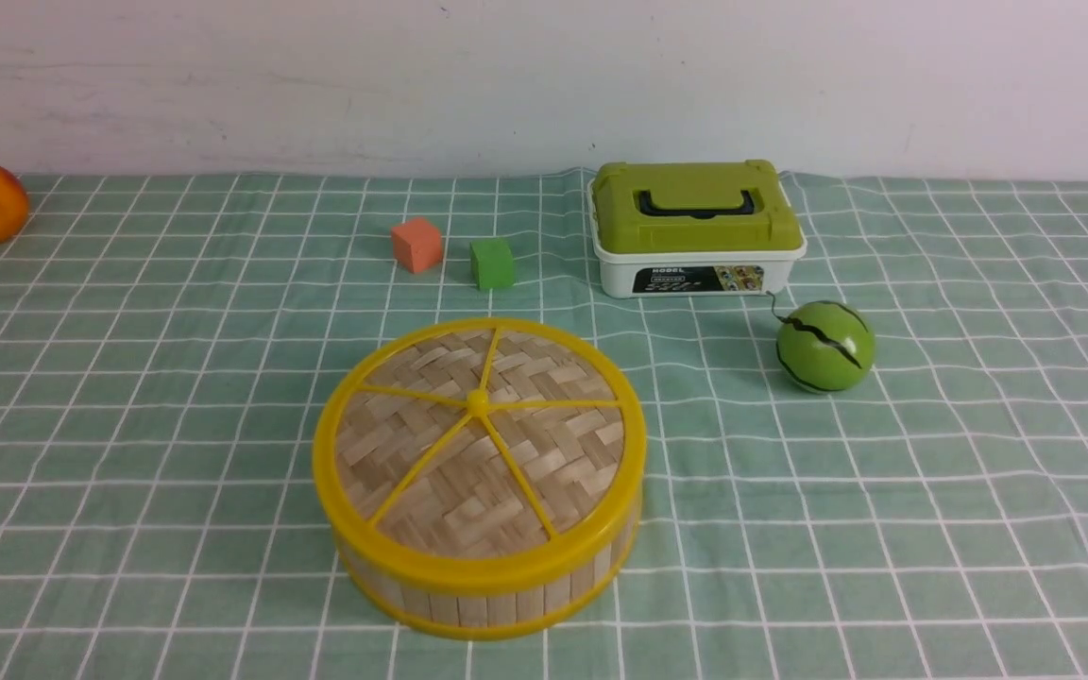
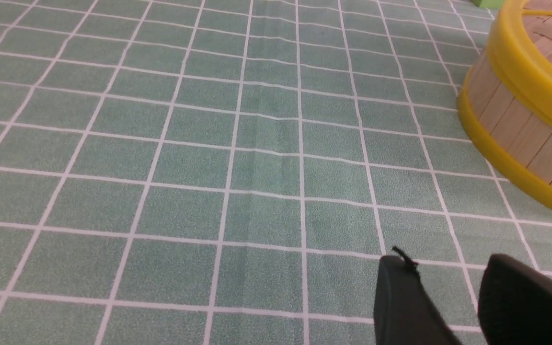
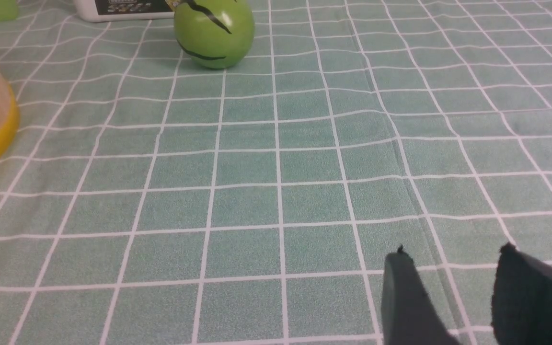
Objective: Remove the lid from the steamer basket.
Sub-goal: Use the right arm to lift the lid of the steamer
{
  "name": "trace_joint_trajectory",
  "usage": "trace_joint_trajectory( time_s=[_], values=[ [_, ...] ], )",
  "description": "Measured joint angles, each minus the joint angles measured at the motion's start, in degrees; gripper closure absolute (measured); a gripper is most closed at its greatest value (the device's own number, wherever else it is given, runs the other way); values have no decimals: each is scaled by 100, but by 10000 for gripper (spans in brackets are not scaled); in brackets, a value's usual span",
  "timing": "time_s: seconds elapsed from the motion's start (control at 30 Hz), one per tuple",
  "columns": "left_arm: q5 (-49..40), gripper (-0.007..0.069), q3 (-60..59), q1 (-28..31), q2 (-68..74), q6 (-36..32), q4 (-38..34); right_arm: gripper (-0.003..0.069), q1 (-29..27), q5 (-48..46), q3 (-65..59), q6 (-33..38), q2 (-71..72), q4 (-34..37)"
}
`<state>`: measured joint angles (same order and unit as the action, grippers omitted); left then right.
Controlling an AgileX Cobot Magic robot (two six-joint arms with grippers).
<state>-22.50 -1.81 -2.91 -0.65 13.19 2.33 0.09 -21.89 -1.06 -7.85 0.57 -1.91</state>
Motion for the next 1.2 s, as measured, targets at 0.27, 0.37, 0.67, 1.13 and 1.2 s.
trace_joint_trajectory(
  time_s=[0.27, 0.37, 0.67, 1.13, 1.2],
  values=[
    [0, 386, 0, 0, 0, 0, 0, 418, 0, 0, 0, 0, 0, -23],
    [0, 386, 0, 0, 0, 0, 0, 418, 0, 0, 0, 0, 0, -30],
    [0, 386, 0, 0, 0, 0, 0, 418, 0, 0, 0, 0, 0, -48],
    [0, 386, 0, 0, 0, 0, 0, 418, 0, 37, 0, -132, 0, 552],
    [0, 386, 0, 0, 0, 0, 0, 418, 0, 83, -6, -512, 0, 1334]
  ],
)
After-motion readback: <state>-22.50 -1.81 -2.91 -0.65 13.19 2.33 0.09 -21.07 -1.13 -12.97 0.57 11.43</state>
